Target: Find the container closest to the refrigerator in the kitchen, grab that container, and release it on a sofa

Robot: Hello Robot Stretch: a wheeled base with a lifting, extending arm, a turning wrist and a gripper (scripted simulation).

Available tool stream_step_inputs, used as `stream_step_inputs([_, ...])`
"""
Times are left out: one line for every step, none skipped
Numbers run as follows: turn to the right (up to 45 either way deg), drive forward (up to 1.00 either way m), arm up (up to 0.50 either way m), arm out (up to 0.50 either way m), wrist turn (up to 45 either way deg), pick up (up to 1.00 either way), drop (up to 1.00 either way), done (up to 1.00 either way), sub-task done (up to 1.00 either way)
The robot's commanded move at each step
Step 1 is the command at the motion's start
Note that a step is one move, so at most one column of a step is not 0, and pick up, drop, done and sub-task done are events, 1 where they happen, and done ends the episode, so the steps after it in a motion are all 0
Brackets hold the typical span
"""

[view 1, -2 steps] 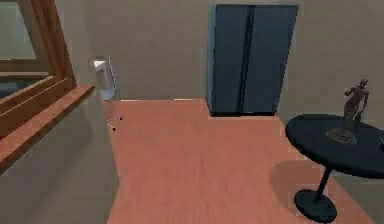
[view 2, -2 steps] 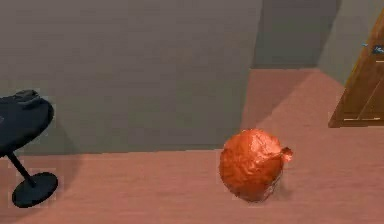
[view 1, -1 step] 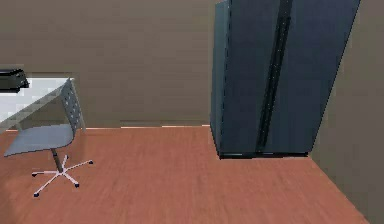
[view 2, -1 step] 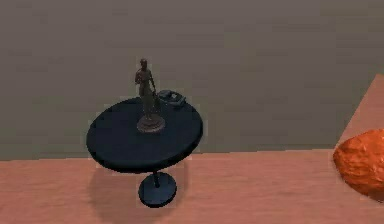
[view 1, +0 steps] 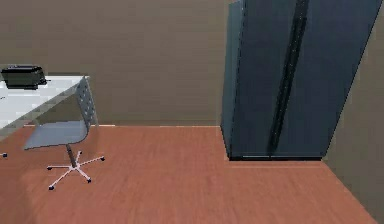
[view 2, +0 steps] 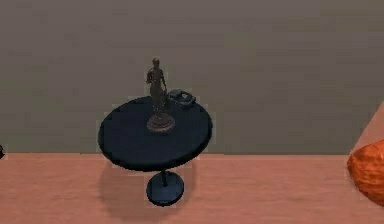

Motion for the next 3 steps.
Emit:
stream_step_inputs([0.0,1.00,0.00,0.00,0.0,0.00,0.00,0.00,0.00])
stream_step_inputs([-45.0,0.00,0.00,0.00,0.0,0.00,0.00,0.00,0.00])
stream_step_inputs([-45.0,0.00,0.00,0.00,0.0,0.00,0.00,0.00,0.00])
